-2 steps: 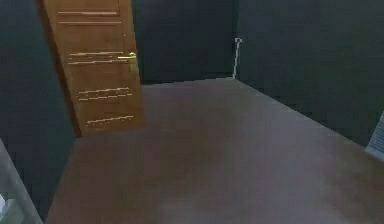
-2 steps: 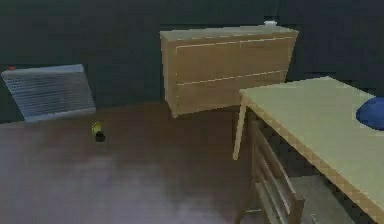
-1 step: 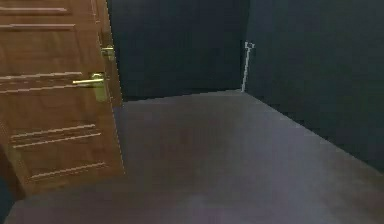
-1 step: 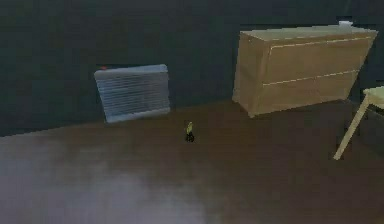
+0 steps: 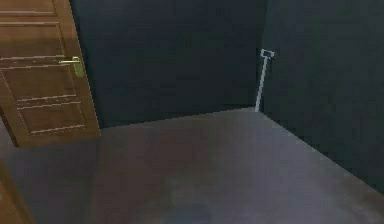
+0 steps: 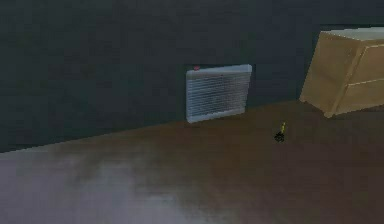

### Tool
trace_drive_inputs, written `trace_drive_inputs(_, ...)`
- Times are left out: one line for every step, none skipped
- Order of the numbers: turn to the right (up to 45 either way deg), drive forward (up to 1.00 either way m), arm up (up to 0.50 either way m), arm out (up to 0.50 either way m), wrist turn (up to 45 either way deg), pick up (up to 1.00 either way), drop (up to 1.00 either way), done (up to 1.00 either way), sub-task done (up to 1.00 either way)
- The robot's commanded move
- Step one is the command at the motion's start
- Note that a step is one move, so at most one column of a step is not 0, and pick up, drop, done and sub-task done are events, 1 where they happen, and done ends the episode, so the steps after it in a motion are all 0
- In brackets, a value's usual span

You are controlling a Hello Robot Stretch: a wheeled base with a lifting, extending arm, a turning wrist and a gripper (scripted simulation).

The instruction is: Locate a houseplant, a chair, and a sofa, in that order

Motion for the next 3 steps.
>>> trace_drive_inputs(-3.0,0.0,0.0,0.0,0.0,0.0,0.0,0.0,0.0)
trace_drive_inputs(0.0,0.4,0.0,0.0,0.0,0.0,0.0,0.0,0.0)
trace_drive_inputs(-30.0,0.0,0.0,0.0,0.0,0.0,0.0,0.0,0.0)
